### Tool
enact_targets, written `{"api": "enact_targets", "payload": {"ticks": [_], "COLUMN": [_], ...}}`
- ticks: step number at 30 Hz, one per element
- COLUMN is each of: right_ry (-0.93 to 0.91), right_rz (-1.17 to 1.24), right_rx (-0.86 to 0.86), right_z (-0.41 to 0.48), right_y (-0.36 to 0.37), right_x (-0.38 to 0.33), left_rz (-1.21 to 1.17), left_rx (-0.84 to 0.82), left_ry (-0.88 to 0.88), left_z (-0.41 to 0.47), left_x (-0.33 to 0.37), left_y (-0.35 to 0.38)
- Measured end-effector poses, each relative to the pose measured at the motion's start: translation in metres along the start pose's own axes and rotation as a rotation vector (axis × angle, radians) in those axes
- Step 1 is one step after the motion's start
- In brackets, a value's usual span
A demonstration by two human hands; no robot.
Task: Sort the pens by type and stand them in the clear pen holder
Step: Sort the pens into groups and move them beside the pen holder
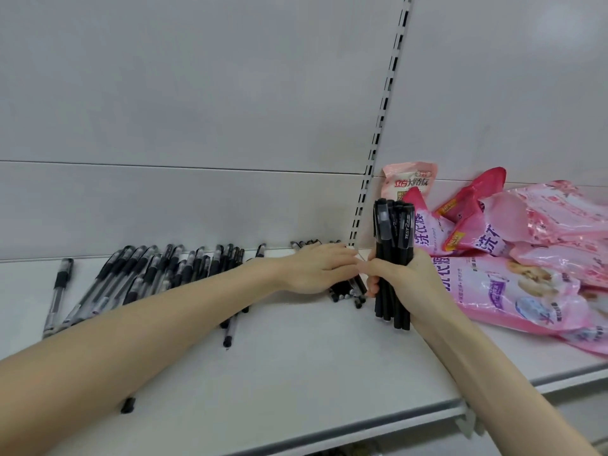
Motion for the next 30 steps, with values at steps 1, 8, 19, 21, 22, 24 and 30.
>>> {"api": "enact_targets", "payload": {"ticks": [1, 8, 19, 21, 22, 24, 30], "right_ry": [0.004, -0.009, 0.035, 0.053, 0.063, 0.072, 0.093], "right_rz": [0.0, 0.037, 0.066, 0.063, 0.074, 0.083, 0.136], "right_rx": [0.006, -0.041, -0.084, -0.064, -0.05, -0.02, 0.024], "right_z": [0.0, -0.001, 0.012, 0.011, 0.011, 0.012, 0.012], "right_y": [0.0, 0.012, 0.055, 0.054, 0.052, 0.046, 0.038], "right_x": [0.0, -0.006, -0.015, -0.011, -0.009, -0.005, 0.0], "left_rz": [0.073, 0.13, -0.09, -0.074, -0.074, -0.072, -0.134], "left_rx": [-0.049, -0.118, 0.227, 0.171, 0.133, 0.088, 0.028], "left_ry": [-0.031, 0.02, -0.096, -0.181, -0.227, -0.259, -0.269], "left_z": [0.004, -0.031, -0.072, -0.058, -0.051, -0.035, -0.018], "left_x": [0.0, -0.025, -0.037, -0.042, -0.044, -0.046, -0.047], "left_y": [0.002, -0.006, -0.04, -0.04, -0.04, -0.036, -0.028]}}
Point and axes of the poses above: each hand's wrist, its own z-axis towards the middle knuckle, its own y-axis out of the palm, x = y × z, the point moved 2 cm from there along z, towards the middle knuckle, and after that the axes turned 5 degrees about -z, right-handed, at the moved point
